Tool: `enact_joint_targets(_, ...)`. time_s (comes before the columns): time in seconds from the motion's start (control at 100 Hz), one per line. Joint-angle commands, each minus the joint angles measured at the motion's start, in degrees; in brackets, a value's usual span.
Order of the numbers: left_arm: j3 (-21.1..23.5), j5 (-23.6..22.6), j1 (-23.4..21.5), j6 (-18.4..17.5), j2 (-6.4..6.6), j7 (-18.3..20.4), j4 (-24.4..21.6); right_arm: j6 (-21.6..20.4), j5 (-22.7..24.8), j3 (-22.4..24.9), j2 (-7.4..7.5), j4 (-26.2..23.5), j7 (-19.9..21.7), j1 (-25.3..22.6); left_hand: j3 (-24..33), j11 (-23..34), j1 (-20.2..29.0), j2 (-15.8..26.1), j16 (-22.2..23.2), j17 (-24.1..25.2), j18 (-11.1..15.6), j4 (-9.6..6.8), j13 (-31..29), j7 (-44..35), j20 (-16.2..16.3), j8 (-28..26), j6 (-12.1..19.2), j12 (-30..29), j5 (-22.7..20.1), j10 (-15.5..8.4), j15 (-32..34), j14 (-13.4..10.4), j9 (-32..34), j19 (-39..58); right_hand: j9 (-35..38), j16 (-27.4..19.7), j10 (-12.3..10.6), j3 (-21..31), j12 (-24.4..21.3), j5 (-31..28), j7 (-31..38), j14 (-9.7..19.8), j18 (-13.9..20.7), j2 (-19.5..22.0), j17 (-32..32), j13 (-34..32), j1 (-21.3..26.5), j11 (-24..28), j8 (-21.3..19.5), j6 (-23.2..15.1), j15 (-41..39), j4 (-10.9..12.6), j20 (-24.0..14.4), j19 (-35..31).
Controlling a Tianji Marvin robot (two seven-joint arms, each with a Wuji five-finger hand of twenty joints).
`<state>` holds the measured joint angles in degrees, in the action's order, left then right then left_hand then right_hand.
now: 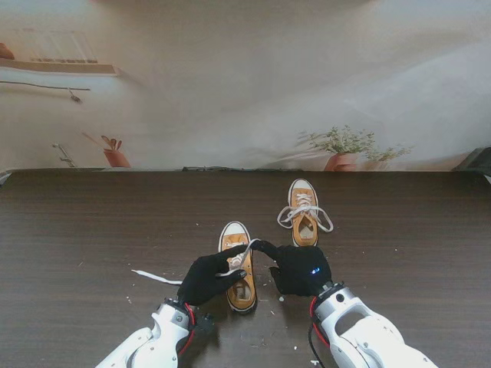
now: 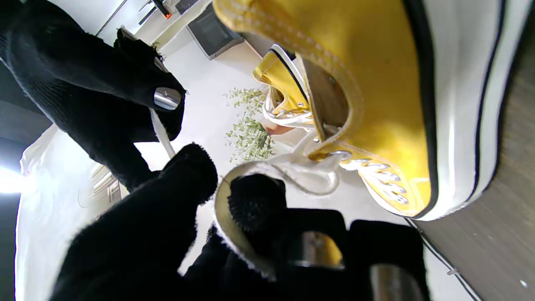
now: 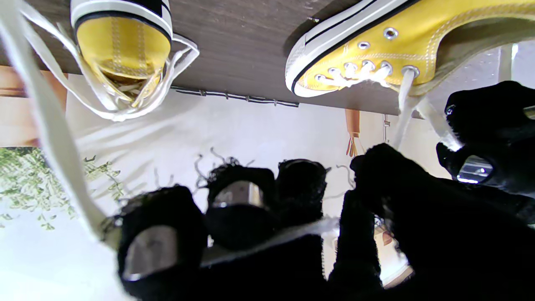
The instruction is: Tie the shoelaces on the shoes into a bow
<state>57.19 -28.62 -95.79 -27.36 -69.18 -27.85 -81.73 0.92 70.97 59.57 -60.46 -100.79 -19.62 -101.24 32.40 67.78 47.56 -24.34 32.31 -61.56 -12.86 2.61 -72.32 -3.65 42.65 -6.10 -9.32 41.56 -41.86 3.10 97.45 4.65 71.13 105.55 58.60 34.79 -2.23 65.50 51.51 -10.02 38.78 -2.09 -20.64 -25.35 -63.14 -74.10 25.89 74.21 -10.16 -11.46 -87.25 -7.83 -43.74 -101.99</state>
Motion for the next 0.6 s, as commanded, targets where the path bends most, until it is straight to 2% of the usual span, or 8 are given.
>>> enact_joint_targets(0.0,-0.21,-0.52,0.22,0.26,-0.42,0.2,-0.13,-0.33,0.27,0.03,0.09,-0.34,0.22,-0.09,2.33,1.09,-2.3,-1.81,0.31,-1.52,5.67,1.24,-0.52,0.18,-0.24,1.24,1.5,0.1,0.01,4.73,1.16,-0.05,2.44,14.43,-0.46,-0.67,0.91,1.02,-0.59,0.16,0.22,-1.03,-1.7,-0.42,-0.19,-1.06,-0.68,0.99,-0.09,-1.66,0.07,1.64,-0.36,-1.72)
enact_joint_targets(0.18,-0.88,0.3,0.84,0.43,-0.84,-0.41,0.37,-0.41,0.07,-0.83,0.0,0.36,-0.9,0.74,2.49,1.25,-1.98,-1.3,0.37,-1.52,5.7,1.33,-0.52,-1.65,-0.18,0.59,2.37,0.21,-4.62,4.77,1.24,-0.14,2.56,14.43,-0.37,-0.68,0.75,0.99,-0.63,-0.79,0.4,-1.03,-1.72,-0.93,-0.2,-1.06,-1.26,1.0,-0.31,-2.48,0.07,1.53,-0.45,-1.68)
enact_joint_targets(0.22,-0.96,1.07,0.84,0.22,-0.93,-0.16,0.38,-0.31,0.0,-1.14,-0.05,0.61,-1.36,1.06,2.01,1.36,-1.54,-0.94,0.38,-1.51,5.56,1.36,-0.52,-5.53,-0.11,-1.57,3.05,0.36,-5.87,4.8,1.26,-0.15,2.6,14.43,-0.48,-0.68,0.75,0.88,-0.63,-1.04,0.42,-1.03,-1.72,-0.94,-0.2,-1.06,-1.63,0.98,-0.35,-2.72,0.07,1.5,-0.46,-1.67)
enact_joint_targets(0.27,-0.99,1.75,0.75,-0.12,-0.99,0.24,0.35,-0.01,-0.16,-1.58,-0.13,1.01,-1.84,1.6,1.68,1.37,-1.21,-0.66,0.37,-1.51,5.59,1.27,-0.52,-10.58,-0.14,-4.41,3.63,0.47,-5.41,4.74,1.3,-0.27,2.65,14.43,-0.8,-0.76,0.71,0.54,-0.61,-1.15,0.33,-0.95,-1.67,-0.89,-0.11,-1.04,-2.64,0.96,-0.38,-2.72,0.26,1.43,-0.46,-1.59)
enact_joint_targets(0.31,-1.02,2.06,0.65,-0.3,-1.04,0.29,0.32,0.4,-0.45,-2.0,-0.23,1.49,-2.12,2.2,0.02,1.37,0.09,-0.85,0.36,-1.52,5.66,2.36,-0.52,-14.39,-0.12,-6.76,4.14,0.54,-4.68,4.69,1.33,-0.37,2.69,14.43,-1.17,-0.85,0.65,0.33,-0.55,-1.21,0.22,-0.88,-1.58,-0.82,-0.02,-1.05,-3.22,1.03,-0.4,-2.76,0.46,1.41,-0.45,-1.49)
enact_joint_targets(0.35,-1.0,2.21,0.52,-0.52,-1.01,0.5,0.24,0.87,-0.98,-2.43,-0.36,1.93,-2.08,2.83,-0.91,1.36,0.54,-0.83,0.36,-1.51,5.7,2.55,-0.52,-16.22,-0.18,-8.02,4.28,0.57,-3.84,4.68,1.34,-0.37,2.7,14.43,-1.51,-0.97,0.59,-0.01,-0.43,-1.3,0.1,-0.75,-1.39,-0.63,0.2,-1.06,-3.9,1.21,-0.41,-2.93,0.71,1.35,-0.44,-1.38)
enact_joint_targets(0.45,-0.99,2.0,0.26,-0.87,-0.97,0.44,0.25,2.01,-3.58,-3.83,-0.89,3.24,-1.63,4.53,-1.66,1.34,0.86,-0.43,0.33,-1.54,6.03,2.51,-0.53,-17.5,-0.24,-8.66,4.4,0.66,-2.76,4.33,1.3,-0.7,2.69,14.43,-1.81,-1.23,0.67,-1.35,-0.26,-2.46,0.17,-0.83,-1.12,-0.44,0.85,-1.12,-6.59,1.56,-0.59,-3.35,0.96,1.12,-0.57,-1.47)
enact_joint_targets(0.59,-0.89,2.18,-0.09,-1.18,-0.83,1.02,0.09,3.38,-6.77,-6.55,-1.78,6.63,-3.54,7.71,-1.78,1.32,0.72,-0.12,0.33,-1.53,6.0,2.34,-0.53,-17.44,-0.3,-8.51,4.04,0.7,-2.58,4.19,1.31,-0.72,2.61,14.43,-0.67,-0.98,0.49,-1.74,-0.27,-8.92,0.71,-0.42,-1.21,-1.15,-0.16,-1.12,-10.19,1.91,-1.46,-5.38,-0.04,0.82,-0.42,-1.83)
